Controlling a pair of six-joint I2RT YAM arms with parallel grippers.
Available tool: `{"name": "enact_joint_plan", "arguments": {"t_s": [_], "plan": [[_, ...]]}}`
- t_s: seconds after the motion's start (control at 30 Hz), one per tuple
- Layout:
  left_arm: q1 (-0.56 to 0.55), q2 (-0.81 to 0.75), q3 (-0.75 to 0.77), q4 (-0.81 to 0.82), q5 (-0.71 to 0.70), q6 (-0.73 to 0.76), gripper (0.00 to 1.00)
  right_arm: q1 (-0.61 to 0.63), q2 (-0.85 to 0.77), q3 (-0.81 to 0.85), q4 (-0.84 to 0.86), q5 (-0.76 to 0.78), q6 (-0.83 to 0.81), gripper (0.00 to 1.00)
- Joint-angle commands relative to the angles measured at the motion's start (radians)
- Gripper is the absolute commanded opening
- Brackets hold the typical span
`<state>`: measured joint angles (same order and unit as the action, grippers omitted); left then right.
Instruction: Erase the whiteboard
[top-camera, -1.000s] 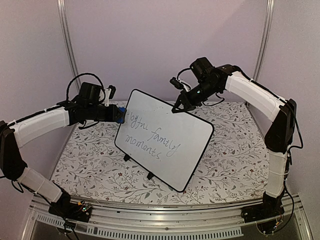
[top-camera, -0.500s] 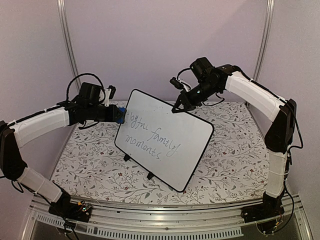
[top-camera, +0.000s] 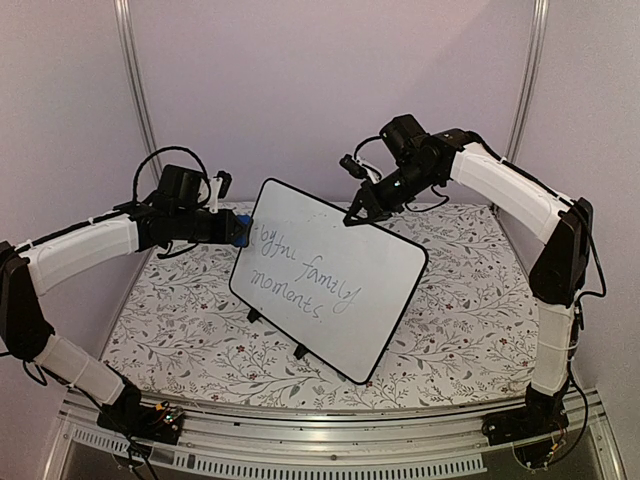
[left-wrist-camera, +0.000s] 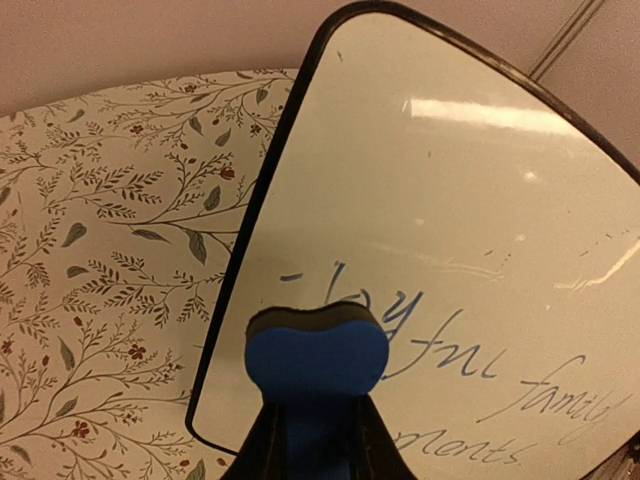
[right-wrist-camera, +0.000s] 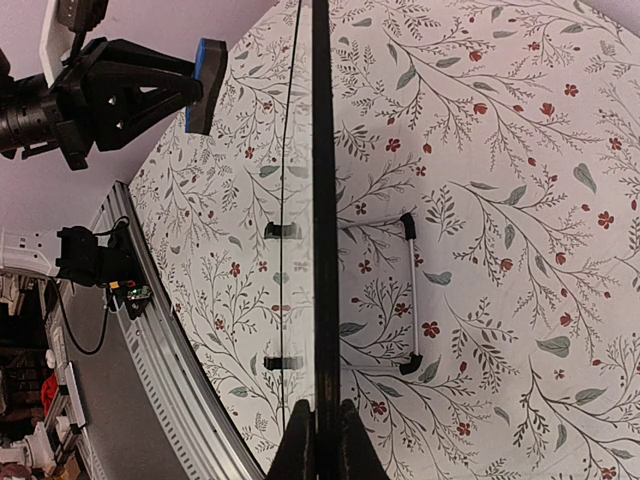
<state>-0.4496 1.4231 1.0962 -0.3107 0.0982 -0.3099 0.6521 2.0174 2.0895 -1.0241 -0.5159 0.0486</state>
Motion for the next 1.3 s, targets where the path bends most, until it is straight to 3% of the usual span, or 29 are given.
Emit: {"name": "enact_joint_plan", "arguments": {"t_s": [0.0,1.27], "plan": [[-0.009,-0.013,-0.012,0.018,0.006,0.005,0.00,0.020,0.010,-0.025,-0.037,0.080,-0.056,0.00],[-0.008,-0.014,-0.013,0.028,0.013,-0.007,0.00,0.020,0.010,-0.020,-0.035,0.080,-0.058,0.00]]}}
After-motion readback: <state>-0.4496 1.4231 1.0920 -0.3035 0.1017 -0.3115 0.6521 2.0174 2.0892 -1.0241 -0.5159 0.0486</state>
